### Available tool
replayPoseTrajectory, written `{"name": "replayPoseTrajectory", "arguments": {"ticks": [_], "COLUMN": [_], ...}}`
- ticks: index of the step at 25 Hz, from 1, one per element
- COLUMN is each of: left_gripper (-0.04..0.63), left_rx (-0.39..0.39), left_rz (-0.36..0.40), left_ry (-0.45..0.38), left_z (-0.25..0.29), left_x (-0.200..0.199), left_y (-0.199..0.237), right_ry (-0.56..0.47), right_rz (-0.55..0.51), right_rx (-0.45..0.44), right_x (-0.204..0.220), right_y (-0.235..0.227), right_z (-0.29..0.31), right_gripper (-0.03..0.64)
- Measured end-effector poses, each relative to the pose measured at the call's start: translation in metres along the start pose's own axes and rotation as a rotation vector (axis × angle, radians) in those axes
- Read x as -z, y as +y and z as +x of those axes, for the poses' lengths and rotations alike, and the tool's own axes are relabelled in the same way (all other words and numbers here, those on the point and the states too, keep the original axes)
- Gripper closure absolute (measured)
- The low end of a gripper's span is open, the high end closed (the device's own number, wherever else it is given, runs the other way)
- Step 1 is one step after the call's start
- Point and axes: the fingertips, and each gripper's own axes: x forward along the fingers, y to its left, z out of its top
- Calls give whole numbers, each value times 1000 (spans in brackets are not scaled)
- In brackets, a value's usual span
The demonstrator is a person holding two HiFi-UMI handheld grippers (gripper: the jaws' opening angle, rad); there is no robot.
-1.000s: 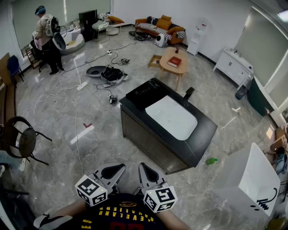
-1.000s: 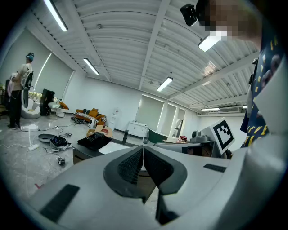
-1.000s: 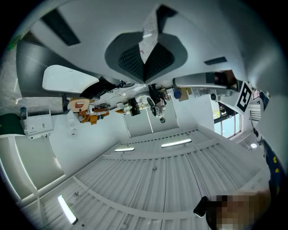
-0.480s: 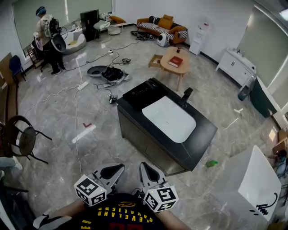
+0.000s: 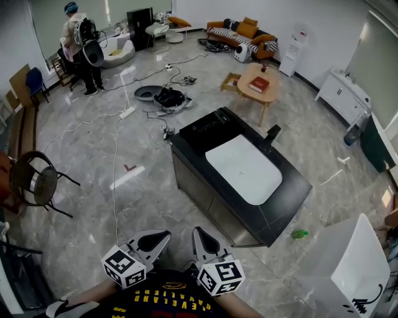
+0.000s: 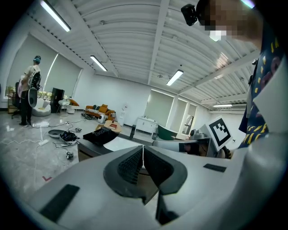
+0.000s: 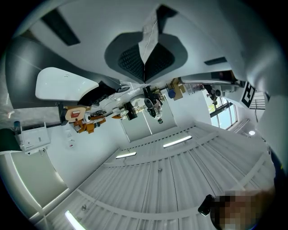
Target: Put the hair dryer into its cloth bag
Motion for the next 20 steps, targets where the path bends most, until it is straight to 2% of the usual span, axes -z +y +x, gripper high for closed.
{"name": "replayPoseTrajectory", "arguments": {"ticks": [6,16,20], "left_gripper": [589,589,589], "left_rx": [0,141,175], "left_rz": [-18,-18,-53], "left_ry": [17,22,16], "left_z": [19,77,90], "left_x": [-8,-51,-59], "left_y": [34,127,170], "right_ry": [35,53,81], "right_rz": [1,-7,-7], "right_rx": [10,156,196], "right_x": [-6,-37,-39], "right_y": [-13,-50,-56], "right_z": [37,134,174], "right_gripper": [609,609,609]}}
